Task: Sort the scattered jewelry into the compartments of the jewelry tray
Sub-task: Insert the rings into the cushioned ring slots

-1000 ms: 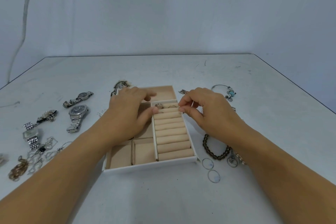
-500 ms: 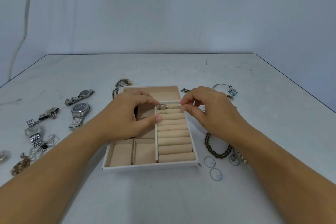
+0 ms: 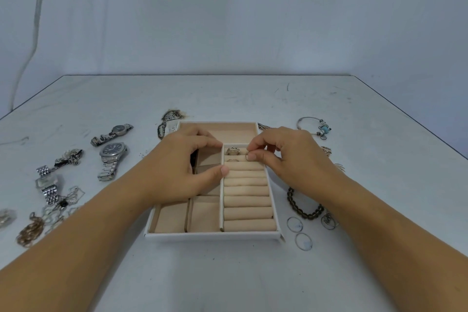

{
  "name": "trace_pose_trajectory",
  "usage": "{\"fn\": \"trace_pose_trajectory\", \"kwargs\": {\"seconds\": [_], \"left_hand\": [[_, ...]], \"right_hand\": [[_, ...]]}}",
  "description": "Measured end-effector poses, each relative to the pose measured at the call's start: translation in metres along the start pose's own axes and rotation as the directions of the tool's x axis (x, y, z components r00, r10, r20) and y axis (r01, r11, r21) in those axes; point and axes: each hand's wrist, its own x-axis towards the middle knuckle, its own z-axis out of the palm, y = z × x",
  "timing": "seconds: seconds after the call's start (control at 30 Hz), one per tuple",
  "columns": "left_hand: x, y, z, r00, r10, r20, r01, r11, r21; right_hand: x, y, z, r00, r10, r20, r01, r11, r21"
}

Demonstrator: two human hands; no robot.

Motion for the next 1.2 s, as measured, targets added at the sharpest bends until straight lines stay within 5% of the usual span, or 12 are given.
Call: {"fn": "trace_pose_trajectory", "kwargs": {"seconds": [0.27,0.6,0.73,0.83,1.03,1.2], "left_hand": [[-0.002,0.004,0.001,1.0,-0.014,-0.013,0.014,1.0,-0.019],[-0.003,0.004,0.002,1.0,-0.026,-0.008,0.026,1.0,-0.016],[-0.004,0.004,0.001,1.0,-0.021,0.0,0.021,1.0,-0.012],[-0.004,0.003,0.002,1.0,-0.019,-0.001,0.019,1.0,-0.013],[-0.003,0.005,0.001,1.0,-0.009,0.001,0.009,1.0,-0.001],[-0.003,0.004,0.001,1.0,-0.011,-0.002,0.011,1.0,0.008]], "right_hand": [[0.003,-0.004,-0.002,0.993,-0.091,0.079,0.105,0.977,-0.186],[-0.002,-0.013,-0.016,0.926,0.007,0.376,0.164,0.893,-0.42],[-0.008,-0.004,-0.029,0.979,0.01,0.203,0.018,0.991,-0.136],[-0.003,0.017,-0.04,0.996,0.069,0.054,-0.058,0.982,-0.18],[0.011,0.031,-0.03,0.958,0.222,0.181,-0.157,0.936,-0.314],[0.021,0.026,-0.018,0.949,0.277,0.153,-0.213,0.918,-0.335]]}}
